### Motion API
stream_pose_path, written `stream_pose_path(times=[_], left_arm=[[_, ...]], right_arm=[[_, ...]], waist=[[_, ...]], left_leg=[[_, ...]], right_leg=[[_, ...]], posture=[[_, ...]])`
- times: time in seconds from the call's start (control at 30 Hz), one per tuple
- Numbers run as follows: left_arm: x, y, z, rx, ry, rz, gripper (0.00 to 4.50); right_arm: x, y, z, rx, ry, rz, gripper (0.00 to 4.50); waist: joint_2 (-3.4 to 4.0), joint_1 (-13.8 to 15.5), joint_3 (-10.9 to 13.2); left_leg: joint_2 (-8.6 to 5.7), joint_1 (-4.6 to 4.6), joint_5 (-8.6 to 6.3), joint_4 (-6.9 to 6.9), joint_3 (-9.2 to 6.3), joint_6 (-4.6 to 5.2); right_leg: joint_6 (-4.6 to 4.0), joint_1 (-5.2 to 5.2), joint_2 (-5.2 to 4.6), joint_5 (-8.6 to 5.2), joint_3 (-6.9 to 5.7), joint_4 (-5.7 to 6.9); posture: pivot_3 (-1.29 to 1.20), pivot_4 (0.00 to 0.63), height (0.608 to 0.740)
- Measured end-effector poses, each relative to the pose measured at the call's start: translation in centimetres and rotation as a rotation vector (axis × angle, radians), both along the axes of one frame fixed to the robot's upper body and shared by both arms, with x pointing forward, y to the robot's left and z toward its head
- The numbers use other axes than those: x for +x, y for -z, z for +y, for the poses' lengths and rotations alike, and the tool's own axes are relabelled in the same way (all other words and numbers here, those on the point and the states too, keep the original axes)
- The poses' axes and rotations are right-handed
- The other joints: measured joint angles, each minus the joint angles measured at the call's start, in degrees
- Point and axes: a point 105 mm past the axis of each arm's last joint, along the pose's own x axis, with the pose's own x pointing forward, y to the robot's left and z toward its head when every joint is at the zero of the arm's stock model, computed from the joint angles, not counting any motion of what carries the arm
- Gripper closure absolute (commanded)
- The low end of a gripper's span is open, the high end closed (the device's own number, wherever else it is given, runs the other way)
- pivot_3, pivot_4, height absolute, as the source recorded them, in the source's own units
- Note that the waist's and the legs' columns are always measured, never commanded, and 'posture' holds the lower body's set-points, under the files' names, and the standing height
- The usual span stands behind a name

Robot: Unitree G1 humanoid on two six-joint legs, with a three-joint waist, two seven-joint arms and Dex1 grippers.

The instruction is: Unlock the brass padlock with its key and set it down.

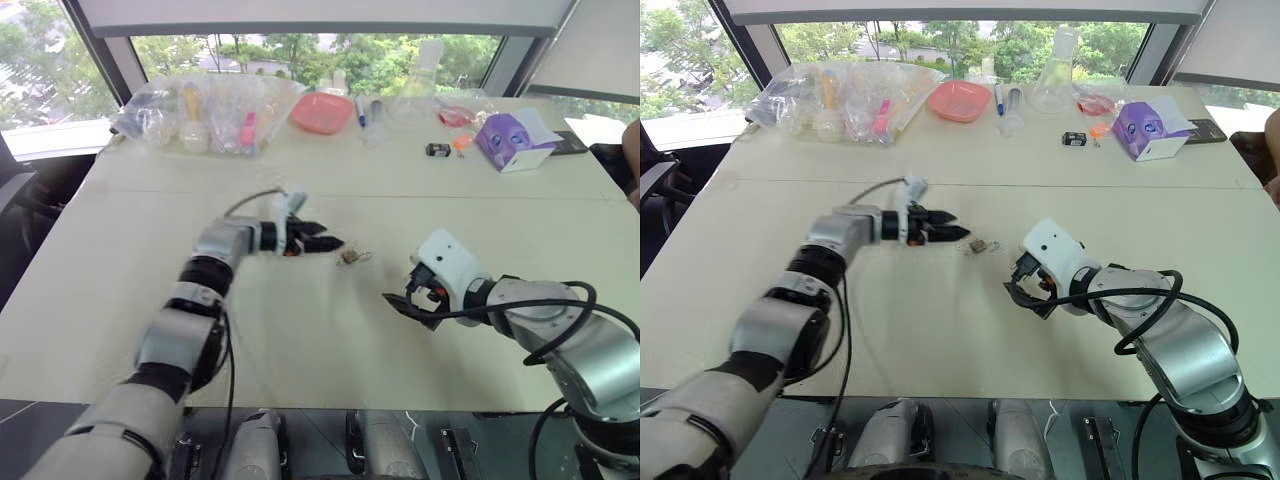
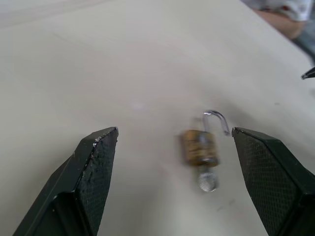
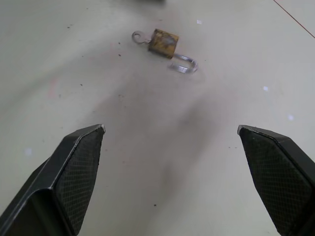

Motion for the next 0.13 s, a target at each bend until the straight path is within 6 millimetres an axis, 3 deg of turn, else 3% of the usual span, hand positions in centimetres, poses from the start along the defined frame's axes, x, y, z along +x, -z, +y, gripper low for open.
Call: stream_pose_path(times=[0.13], left_arm=[[-0.7, -2.2, 2.8, -0.005, -0.015, -0.103, 0.68]], right_arm=[[0.5, 0.0, 0.1, 0.020, 0.009, -0.009, 0.00]], waist=[[0.00, 0.20, 0.00]], left_leg=[[-0.02, 0.00, 0.06, 0.06, 0.07, -0.10]], right_leg=[[0.01, 0.06, -0.08, 0.00, 0.01, -0.05]], posture=[[0.00, 0.150, 0.733]])
